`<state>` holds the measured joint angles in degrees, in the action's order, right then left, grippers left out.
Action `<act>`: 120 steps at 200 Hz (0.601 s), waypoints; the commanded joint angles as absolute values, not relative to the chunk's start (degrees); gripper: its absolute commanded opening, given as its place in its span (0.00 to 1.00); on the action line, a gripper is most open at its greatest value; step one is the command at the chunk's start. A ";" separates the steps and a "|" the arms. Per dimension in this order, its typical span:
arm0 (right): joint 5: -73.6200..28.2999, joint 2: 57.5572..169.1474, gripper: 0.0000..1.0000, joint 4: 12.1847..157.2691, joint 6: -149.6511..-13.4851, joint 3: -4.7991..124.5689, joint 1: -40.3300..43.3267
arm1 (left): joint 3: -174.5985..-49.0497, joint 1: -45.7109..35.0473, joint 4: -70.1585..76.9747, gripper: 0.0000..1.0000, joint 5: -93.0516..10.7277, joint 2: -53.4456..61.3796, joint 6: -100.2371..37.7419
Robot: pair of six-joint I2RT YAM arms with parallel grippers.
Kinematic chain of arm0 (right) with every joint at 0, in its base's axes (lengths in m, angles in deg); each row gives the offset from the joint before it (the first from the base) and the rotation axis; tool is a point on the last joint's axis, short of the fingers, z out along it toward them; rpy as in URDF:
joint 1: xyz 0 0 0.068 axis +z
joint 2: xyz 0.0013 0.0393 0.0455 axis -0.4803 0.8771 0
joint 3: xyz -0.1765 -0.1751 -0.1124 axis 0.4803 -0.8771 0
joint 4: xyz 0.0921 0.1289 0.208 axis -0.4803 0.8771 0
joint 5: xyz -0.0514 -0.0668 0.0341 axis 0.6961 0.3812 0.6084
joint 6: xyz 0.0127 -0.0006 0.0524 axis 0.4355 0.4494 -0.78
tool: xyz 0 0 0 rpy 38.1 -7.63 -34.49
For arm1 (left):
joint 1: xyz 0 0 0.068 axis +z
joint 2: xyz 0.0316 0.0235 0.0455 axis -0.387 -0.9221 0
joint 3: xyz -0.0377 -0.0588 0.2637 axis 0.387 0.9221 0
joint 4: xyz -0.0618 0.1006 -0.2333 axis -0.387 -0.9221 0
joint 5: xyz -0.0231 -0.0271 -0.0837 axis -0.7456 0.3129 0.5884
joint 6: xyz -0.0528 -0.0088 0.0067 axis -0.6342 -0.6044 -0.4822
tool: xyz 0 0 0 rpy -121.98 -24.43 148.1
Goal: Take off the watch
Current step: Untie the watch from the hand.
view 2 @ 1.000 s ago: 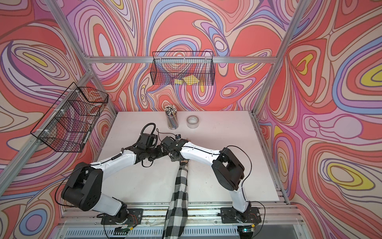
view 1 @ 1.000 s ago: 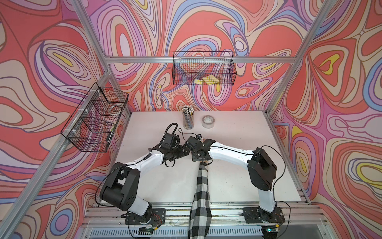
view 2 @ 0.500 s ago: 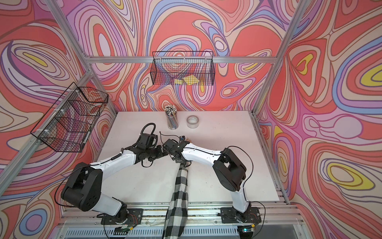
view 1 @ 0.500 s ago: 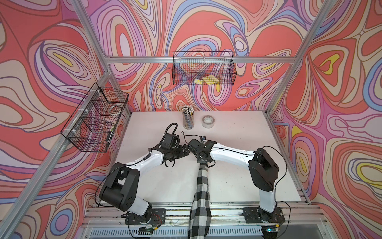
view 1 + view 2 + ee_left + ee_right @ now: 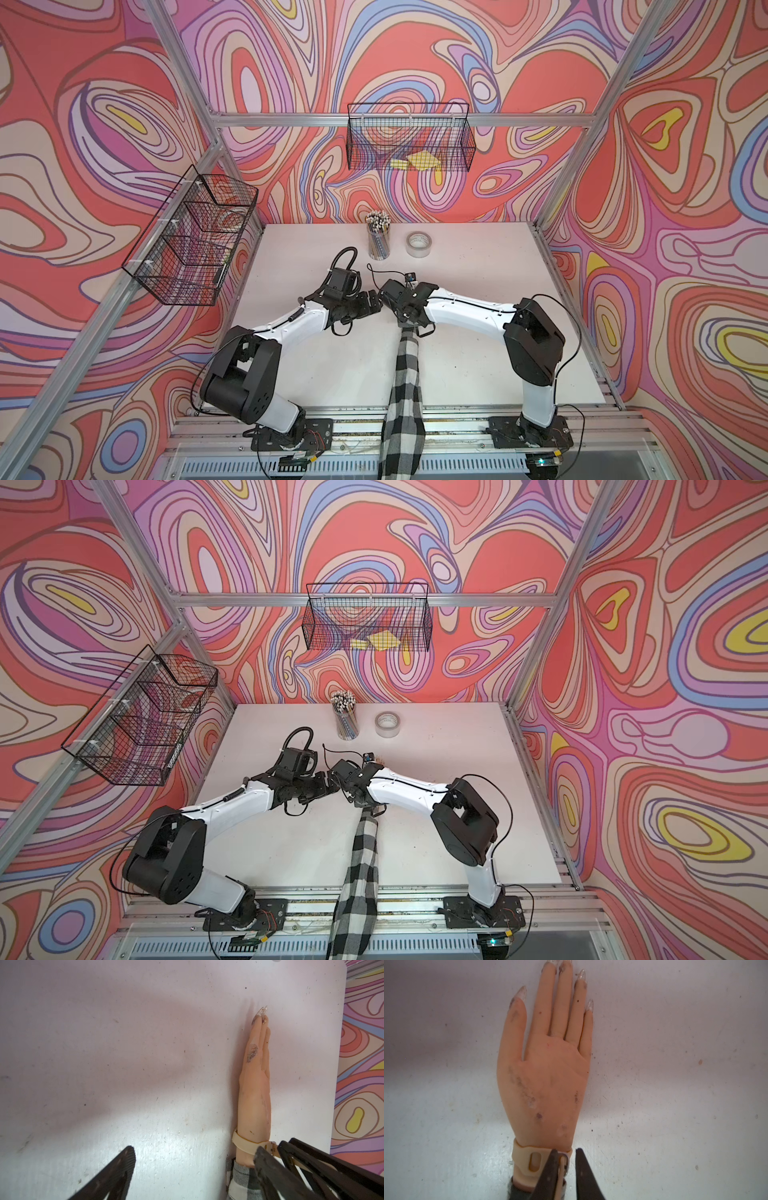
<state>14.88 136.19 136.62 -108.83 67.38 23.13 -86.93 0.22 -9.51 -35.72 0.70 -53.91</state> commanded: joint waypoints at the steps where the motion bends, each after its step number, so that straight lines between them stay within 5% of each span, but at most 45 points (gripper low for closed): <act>1: 15.03 134.96 0.18 136.22 -109.25 66.28 22.89 | -86.12 0.46 -9.26 0.91 -34.41 0.82 -54.43; 61: 11.21 131.66 0.00 130.68 -108.87 61.97 20.55 | -84.87 -0.17 -5.85 0.91 -29.97 0.55 -56.39; 120: 4.33 126.99 0.00 121.05 -110.58 55.13 18.04 | -85.14 -4.67 -3.43 0.91 -29.64 -2.18 -57.23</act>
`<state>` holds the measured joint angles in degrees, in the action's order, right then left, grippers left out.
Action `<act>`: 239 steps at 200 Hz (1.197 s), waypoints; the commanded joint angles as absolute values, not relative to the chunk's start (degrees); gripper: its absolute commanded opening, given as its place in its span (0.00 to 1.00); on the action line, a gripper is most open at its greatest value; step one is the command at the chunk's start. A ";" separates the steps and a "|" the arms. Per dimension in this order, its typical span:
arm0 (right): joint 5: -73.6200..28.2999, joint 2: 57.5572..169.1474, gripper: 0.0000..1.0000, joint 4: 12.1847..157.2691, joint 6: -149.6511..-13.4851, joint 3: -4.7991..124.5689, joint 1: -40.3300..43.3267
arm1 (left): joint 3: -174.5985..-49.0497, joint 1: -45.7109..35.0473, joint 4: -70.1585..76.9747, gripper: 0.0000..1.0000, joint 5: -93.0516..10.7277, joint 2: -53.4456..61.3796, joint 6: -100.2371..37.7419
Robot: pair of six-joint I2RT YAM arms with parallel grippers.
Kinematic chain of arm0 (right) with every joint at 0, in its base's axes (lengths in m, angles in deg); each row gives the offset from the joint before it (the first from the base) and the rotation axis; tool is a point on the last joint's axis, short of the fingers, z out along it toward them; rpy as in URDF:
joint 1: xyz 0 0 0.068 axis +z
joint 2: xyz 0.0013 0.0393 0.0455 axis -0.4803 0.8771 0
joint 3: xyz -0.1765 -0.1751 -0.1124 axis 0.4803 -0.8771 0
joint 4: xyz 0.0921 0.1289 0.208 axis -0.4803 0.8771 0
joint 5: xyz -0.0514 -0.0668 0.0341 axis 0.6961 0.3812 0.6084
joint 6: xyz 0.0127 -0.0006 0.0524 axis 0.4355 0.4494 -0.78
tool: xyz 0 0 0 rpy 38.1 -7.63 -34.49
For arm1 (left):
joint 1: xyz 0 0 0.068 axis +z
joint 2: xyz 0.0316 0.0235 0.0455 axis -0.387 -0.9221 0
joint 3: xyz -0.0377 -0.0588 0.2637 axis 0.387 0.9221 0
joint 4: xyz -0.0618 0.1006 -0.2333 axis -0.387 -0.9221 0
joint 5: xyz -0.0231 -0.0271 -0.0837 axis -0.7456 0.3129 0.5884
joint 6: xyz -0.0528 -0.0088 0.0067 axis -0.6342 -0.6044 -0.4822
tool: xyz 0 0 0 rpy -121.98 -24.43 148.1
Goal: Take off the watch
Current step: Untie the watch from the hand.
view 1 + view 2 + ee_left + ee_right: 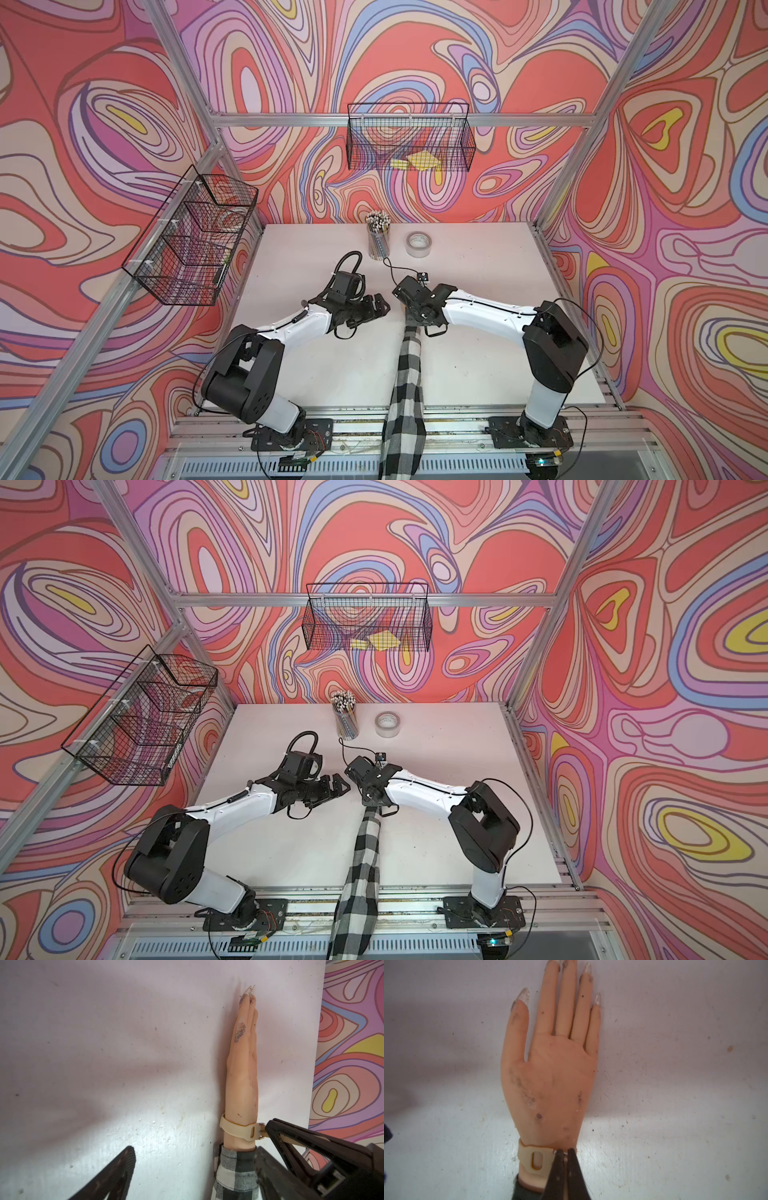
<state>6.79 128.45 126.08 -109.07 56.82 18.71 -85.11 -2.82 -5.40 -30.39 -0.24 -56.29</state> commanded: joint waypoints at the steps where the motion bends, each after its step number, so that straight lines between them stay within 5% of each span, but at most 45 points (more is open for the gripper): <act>1: 4.26 126.23 0.00 120.94 -110.58 55.08 18.00 | -85.18 -4.75 -3.46 0.91 -29.69 -2.22 -57.25; 239: 0.83 123.57 0.00 116.56 -114.28 51.08 16.25 | -89.62 -12.39 -2.48 0.89 -34.00 -11.25 -59.30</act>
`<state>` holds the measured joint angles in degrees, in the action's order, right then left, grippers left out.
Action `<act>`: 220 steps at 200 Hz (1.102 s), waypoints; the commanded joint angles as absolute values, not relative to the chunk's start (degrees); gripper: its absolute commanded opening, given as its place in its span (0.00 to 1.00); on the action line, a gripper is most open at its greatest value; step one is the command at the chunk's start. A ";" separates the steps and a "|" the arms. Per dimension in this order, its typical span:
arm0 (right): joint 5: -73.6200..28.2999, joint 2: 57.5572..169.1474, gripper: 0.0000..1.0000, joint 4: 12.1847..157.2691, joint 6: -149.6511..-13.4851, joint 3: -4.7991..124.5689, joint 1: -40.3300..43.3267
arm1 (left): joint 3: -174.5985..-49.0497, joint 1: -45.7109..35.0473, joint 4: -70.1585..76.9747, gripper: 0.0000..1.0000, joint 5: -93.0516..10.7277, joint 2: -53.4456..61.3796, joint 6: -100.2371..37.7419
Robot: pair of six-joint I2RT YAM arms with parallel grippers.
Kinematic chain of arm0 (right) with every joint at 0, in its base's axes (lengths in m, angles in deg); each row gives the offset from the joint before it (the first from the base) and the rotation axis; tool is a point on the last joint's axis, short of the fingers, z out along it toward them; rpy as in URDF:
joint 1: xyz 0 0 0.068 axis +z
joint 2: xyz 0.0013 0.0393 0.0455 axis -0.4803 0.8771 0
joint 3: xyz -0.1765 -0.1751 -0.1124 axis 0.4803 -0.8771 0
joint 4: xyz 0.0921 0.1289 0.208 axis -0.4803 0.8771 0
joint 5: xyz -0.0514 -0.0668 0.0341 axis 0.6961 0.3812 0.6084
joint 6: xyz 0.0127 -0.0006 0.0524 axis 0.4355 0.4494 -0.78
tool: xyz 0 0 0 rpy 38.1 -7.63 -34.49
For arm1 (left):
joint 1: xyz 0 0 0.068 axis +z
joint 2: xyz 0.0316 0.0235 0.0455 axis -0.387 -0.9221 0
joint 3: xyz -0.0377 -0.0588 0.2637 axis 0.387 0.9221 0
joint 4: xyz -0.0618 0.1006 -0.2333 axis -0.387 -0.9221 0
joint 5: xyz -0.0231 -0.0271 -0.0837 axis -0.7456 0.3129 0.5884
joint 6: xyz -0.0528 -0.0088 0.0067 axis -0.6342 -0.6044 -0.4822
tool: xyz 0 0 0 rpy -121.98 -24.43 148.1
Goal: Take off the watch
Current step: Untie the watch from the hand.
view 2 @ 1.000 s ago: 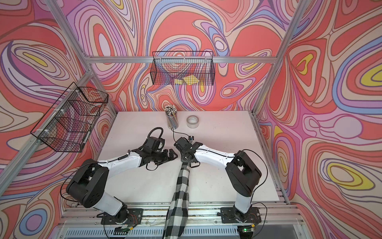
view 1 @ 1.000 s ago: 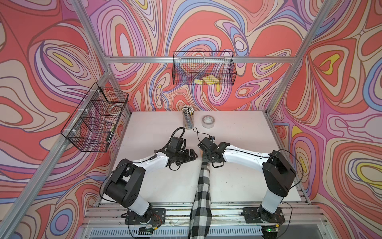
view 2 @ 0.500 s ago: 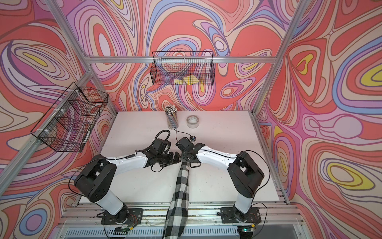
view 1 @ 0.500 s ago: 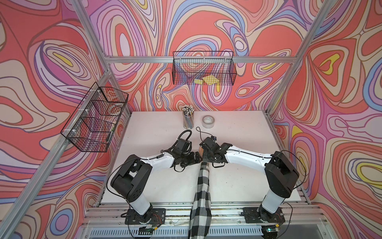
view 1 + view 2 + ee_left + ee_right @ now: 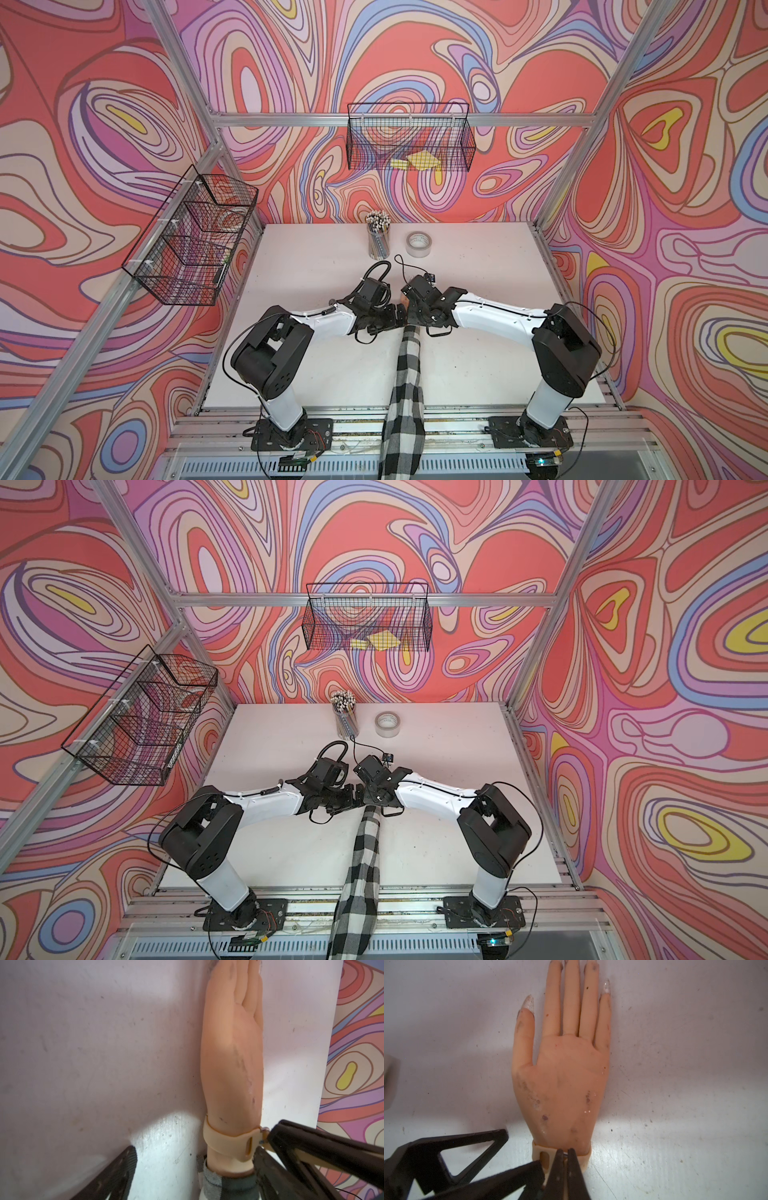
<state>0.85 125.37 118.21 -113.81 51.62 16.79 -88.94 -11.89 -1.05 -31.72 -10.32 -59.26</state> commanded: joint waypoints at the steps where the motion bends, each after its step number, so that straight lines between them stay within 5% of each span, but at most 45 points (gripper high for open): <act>1: 0.84 123.55 0.00 116.55 -114.28 51.07 16.23 | -89.66 -12.39 -2.55 0.89 -34.03 -11.23 -59.30; 93: -5.43 120.90 0.00 111.28 -115.77 46.26 12.44 | -97.32 -14.93 -21.34 0.86 -45.08 -14.77 -53.63; 220: -1.13 124.65 0.00 115.03 -116.85 38.22 10.06 | -96.49 -15.03 -21.87 0.83 -45.34 -17.10 -55.15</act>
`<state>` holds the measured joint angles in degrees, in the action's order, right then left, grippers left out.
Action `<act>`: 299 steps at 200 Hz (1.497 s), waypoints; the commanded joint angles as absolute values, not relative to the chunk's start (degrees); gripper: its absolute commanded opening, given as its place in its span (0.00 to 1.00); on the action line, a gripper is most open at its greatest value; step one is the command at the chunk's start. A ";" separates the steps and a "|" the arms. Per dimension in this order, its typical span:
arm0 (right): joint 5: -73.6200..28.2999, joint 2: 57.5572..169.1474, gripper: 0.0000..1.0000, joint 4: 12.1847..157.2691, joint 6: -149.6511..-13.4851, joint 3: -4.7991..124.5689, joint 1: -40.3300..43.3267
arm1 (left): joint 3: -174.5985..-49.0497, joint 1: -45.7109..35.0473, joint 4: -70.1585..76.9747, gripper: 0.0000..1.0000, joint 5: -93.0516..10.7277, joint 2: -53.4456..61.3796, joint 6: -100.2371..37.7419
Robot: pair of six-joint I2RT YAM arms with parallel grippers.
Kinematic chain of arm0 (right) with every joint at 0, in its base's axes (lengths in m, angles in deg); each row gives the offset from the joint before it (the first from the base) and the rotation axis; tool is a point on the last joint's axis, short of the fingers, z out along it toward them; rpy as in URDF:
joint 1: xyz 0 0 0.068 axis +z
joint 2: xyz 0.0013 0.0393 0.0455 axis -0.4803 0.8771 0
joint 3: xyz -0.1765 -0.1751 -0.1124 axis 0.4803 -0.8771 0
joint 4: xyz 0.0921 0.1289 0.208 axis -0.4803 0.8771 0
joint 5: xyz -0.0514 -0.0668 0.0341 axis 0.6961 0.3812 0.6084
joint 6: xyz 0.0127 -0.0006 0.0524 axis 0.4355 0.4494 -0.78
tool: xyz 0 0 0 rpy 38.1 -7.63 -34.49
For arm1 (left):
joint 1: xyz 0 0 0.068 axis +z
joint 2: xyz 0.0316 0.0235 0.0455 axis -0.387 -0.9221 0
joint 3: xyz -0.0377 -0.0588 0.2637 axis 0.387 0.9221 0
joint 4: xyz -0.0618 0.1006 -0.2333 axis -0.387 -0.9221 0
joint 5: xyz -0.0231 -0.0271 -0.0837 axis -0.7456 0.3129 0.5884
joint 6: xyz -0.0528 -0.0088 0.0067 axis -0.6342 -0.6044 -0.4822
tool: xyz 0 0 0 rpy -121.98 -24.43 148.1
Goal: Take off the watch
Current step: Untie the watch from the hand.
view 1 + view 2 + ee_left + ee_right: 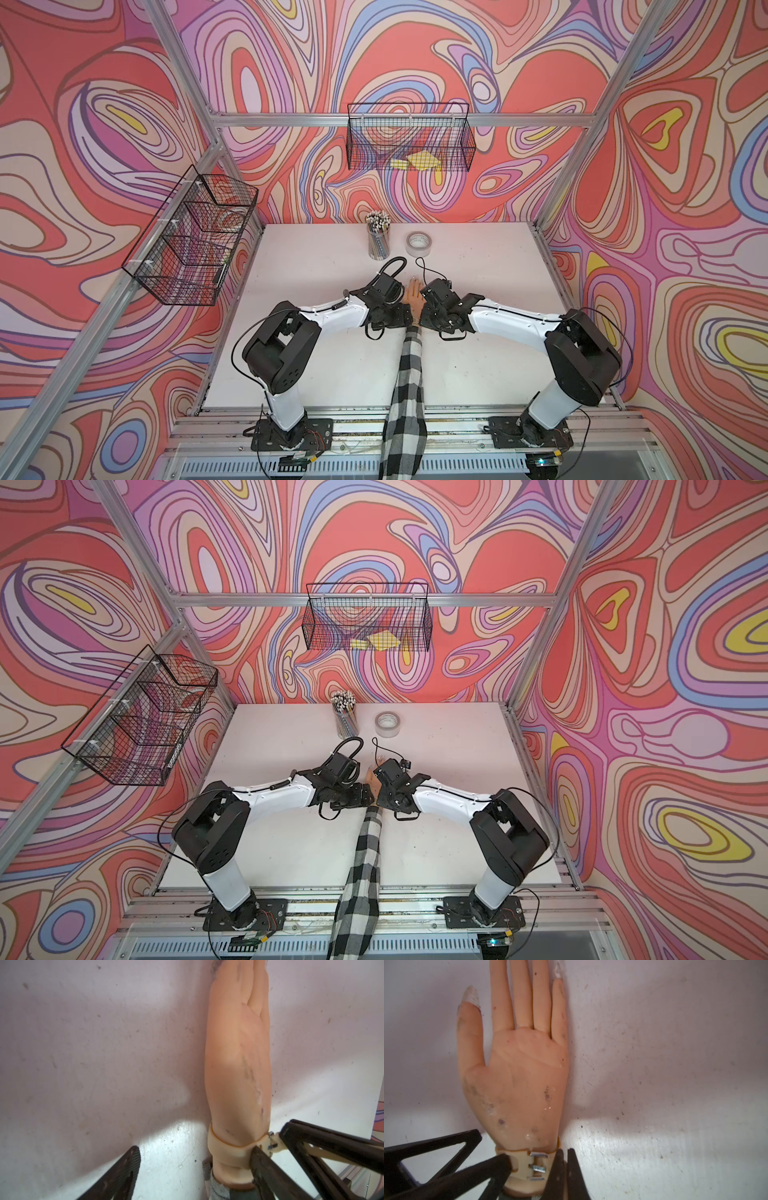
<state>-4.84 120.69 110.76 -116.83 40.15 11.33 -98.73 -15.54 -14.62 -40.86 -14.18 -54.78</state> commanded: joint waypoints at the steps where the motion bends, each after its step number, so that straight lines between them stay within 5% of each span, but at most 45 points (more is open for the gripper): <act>1: -1.19 124.80 0.00 114.99 -116.84 38.27 10.06 | -96.48 -15.03 -21.83 0.84 -45.37 -17.06 -55.16; 110: -18.52 123.32 0.00 102.04 -112.48 46.15 12.30 | -91.62 -15.03 -20.05 0.84 -46.05 -11.83 -56.89; 170: -18.12 132.33 0.00 102.52 -113.22 50.93 14.98 | -89.43 -14.97 -20.45 0.84 -47.23 -8.31 -57.87; 299: -9.48 117.66 0.00 104.78 -115.28 36.29 10.85 | -91.10 -15.03 -19.35 0.84 -45.84 -10.17 -57.54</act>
<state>-12.22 118.20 103.74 -114.22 38.75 10.96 -91.12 -14.71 -15.65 -47.28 -8.35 -57.14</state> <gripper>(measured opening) 0.049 0.838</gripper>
